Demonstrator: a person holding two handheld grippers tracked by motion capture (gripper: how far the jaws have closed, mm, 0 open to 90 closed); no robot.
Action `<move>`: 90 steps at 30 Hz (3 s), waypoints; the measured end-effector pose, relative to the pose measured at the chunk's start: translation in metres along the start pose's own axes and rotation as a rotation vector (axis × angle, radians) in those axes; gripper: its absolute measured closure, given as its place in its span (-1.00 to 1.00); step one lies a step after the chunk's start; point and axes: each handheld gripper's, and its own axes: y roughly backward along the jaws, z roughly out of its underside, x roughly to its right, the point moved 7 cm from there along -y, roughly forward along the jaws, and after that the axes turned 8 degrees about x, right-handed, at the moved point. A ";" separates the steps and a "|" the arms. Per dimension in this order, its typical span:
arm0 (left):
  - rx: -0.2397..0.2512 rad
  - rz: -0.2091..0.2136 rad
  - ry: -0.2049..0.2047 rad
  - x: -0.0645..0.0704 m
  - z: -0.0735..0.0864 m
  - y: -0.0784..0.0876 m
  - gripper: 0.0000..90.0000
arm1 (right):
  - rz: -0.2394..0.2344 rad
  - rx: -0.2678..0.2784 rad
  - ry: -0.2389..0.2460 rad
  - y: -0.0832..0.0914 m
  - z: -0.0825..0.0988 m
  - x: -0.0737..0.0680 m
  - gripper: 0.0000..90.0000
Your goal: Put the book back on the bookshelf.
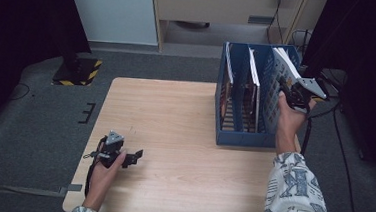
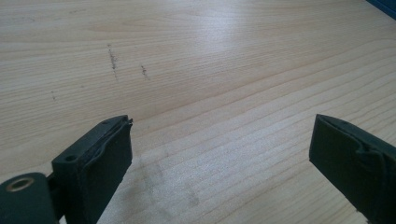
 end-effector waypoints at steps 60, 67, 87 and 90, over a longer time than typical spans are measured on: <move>-0.004 -0.006 -0.008 0.000 0.001 0.003 -0.88 | 0.021 0.008 0.064 0.002 0.009 0.000 0.64; -0.003 -0.006 -0.010 -0.001 0.001 0.003 -0.88 | 0.016 0.006 0.084 0.002 0.009 -0.008 0.63; -0.002 -0.008 -0.012 -0.001 0.000 0.004 -0.88 | -0.006 0.003 0.096 0.003 0.011 -0.020 0.58; -0.003 -0.008 -0.012 -0.001 0.000 0.004 -0.88 | -0.009 0.002 0.098 0.003 0.010 -0.020 0.53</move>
